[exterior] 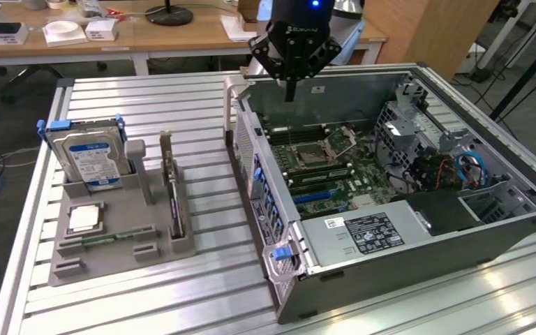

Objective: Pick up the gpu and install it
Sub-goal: 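Reach for the gpu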

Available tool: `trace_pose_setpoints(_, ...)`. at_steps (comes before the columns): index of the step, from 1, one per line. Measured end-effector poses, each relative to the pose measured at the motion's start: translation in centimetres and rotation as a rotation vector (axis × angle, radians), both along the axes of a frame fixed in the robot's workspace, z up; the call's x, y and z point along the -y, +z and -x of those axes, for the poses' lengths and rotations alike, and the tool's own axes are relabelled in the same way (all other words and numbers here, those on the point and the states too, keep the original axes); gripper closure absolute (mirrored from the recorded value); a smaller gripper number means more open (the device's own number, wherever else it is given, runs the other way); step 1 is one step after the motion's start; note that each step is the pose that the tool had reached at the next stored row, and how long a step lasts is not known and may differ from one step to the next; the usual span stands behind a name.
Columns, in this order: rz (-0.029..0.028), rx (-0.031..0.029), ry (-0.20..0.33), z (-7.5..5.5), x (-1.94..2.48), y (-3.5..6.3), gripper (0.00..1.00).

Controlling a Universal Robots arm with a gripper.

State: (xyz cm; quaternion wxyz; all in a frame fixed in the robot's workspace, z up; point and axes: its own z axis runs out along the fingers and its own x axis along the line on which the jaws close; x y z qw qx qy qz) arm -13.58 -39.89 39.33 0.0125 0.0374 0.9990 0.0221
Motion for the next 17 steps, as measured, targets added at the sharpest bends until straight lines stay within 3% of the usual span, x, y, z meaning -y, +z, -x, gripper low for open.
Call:
trace_pose_setpoints(6,-0.0001,0.0001,0.0,2.3,0.0,-0.02,0.89)
trace_pose_setpoints(17,0.0,0.0,0.0,2.5,0.0,-0.01,0.89)
